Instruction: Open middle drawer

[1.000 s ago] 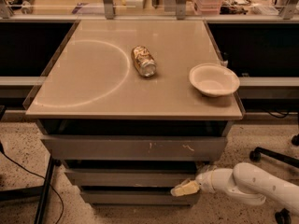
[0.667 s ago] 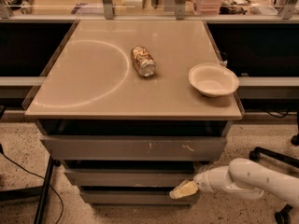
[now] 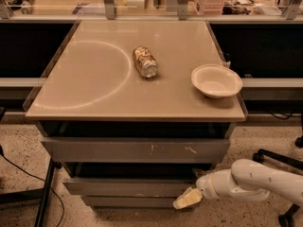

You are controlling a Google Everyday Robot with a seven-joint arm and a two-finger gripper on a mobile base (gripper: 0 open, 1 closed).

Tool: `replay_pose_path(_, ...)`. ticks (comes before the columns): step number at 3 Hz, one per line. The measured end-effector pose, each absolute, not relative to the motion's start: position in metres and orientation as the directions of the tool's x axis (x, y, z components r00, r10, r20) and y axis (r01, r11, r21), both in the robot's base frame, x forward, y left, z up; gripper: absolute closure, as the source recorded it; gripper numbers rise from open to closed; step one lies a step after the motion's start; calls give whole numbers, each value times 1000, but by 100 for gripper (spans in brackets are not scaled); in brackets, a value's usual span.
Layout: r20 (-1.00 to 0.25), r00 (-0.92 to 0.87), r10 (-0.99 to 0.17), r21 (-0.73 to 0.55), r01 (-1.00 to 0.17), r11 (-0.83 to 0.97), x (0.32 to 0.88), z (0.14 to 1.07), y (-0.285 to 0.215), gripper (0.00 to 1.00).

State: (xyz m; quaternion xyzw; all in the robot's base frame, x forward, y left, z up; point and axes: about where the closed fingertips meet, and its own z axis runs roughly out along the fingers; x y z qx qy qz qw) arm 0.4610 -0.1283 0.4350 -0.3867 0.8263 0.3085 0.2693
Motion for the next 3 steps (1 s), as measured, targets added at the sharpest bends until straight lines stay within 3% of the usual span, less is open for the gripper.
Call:
replay_pose_path(1,-669,-588,-455,366,-793,487,427,446,-130,0)
replay_pose_path(3,-669,-588,-455,368,-793,486,426,446,-129,41)
